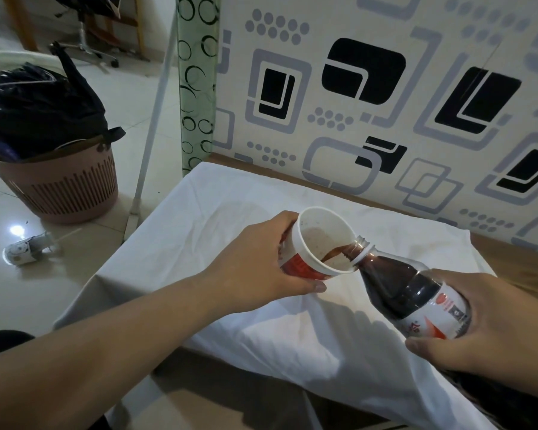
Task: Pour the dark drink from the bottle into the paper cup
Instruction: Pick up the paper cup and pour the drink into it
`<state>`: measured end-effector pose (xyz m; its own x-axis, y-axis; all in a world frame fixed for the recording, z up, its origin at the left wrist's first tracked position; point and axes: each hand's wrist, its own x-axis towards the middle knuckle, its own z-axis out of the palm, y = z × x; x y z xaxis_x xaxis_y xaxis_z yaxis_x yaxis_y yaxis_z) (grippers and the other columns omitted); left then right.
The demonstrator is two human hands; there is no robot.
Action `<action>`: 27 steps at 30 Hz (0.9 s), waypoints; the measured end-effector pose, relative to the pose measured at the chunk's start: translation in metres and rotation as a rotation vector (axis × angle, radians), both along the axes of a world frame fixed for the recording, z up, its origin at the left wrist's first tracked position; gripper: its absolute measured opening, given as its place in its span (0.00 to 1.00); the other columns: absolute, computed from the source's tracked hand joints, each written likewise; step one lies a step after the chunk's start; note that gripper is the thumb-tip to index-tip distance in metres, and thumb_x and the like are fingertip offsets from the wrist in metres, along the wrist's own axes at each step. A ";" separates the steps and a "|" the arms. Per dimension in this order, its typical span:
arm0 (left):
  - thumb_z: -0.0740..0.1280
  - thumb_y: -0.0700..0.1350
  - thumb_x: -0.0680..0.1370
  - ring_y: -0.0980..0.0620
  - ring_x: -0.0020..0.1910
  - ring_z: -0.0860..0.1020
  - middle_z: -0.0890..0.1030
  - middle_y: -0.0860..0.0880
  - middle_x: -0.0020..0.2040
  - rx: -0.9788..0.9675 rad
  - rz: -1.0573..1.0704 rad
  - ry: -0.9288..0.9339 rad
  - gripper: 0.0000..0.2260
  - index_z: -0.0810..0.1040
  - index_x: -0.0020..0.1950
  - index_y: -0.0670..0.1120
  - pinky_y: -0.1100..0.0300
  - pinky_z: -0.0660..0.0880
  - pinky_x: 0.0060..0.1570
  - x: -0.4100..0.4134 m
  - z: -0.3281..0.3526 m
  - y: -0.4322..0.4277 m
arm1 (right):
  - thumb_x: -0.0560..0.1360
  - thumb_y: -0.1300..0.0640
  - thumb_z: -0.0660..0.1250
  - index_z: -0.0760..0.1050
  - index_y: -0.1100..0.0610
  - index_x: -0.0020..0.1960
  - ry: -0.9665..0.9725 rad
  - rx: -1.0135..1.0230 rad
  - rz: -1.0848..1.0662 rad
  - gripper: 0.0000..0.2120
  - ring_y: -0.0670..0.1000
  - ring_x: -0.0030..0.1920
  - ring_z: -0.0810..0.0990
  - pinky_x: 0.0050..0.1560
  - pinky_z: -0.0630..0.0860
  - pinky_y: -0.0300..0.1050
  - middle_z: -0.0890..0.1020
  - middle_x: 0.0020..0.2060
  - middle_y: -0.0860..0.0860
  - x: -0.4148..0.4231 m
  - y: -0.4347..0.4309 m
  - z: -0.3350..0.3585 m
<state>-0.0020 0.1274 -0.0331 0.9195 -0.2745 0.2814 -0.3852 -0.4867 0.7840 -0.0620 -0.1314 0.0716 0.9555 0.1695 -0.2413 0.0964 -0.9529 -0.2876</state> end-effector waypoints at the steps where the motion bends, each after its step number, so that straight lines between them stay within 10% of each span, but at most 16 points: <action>1: 0.73 0.67 0.61 0.65 0.54 0.73 0.72 0.70 0.54 0.004 0.001 0.000 0.33 0.63 0.62 0.67 0.72 0.70 0.47 0.000 0.000 0.000 | 0.51 0.31 0.74 0.74 0.31 0.51 0.004 0.003 -0.003 0.29 0.38 0.31 0.84 0.27 0.81 0.35 0.85 0.33 0.33 0.000 0.000 0.000; 27: 0.73 0.67 0.62 0.64 0.53 0.73 0.71 0.71 0.53 0.018 0.003 0.001 0.32 0.63 0.62 0.67 0.69 0.72 0.50 -0.002 -0.001 -0.001 | 0.50 0.32 0.73 0.74 0.30 0.49 -0.050 -0.012 0.001 0.28 0.35 0.29 0.83 0.23 0.77 0.28 0.83 0.29 0.31 -0.001 -0.004 -0.004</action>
